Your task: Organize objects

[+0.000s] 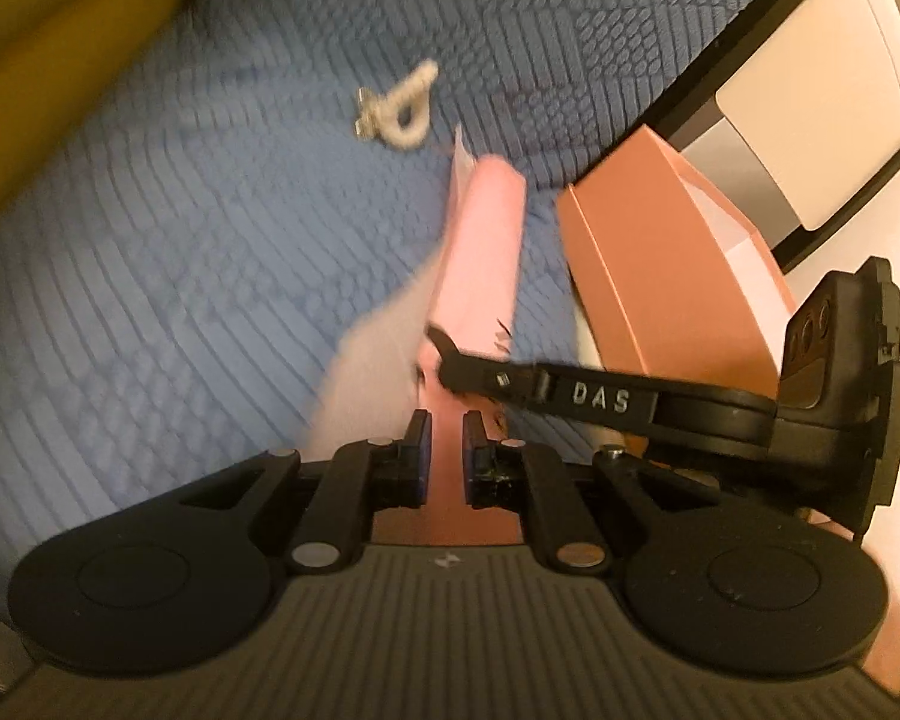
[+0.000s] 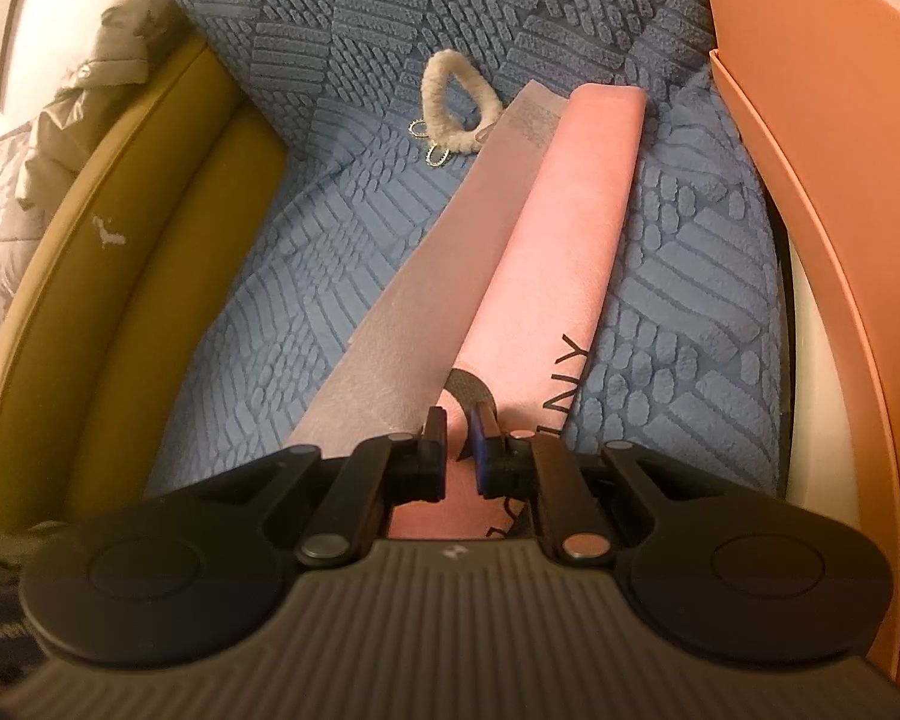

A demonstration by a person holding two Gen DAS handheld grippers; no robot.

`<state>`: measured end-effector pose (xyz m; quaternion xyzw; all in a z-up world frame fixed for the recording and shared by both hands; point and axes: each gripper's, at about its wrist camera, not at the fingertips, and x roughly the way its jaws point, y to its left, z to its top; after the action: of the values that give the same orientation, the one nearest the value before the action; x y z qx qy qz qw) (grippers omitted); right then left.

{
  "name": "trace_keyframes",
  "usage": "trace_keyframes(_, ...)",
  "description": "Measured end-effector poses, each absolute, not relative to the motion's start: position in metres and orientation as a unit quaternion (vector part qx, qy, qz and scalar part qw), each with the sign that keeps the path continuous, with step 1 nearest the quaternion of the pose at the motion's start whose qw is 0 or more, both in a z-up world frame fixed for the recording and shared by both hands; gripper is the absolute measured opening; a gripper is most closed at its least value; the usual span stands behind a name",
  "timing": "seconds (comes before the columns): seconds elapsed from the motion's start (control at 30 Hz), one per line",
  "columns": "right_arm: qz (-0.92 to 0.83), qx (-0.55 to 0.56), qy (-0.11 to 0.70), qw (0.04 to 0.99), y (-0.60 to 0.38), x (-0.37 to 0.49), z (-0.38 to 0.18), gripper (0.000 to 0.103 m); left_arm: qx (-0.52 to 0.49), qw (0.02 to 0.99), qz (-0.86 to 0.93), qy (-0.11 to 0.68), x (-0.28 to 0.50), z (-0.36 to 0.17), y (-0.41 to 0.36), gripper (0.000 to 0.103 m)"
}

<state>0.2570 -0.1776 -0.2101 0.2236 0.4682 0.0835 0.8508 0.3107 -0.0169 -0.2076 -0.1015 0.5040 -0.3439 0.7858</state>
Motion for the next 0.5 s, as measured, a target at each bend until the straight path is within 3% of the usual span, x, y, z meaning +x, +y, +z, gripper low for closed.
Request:
trace_keyframes(0.23, 0.083, 0.204, 0.471, 0.854, -0.173, 0.259, -0.209, 0.011, -0.097, 0.775, -0.361, 0.509, 0.312, -0.21, -0.023, 0.011)
trace_keyframes(0.43, 0.064, 0.218, 0.463, 0.857, -0.182, 0.258, -0.207, 0.012, -0.032, 0.768, -0.357, 0.531, 0.304, -0.228, -0.045, 0.011)
trace_keyframes(0.5, 0.055, 0.225, 0.459, 0.858, -0.187, 0.258, -0.205, 0.029, -0.023, 0.773, -0.354, 0.525, 0.303, -0.229, -0.048, 0.01)
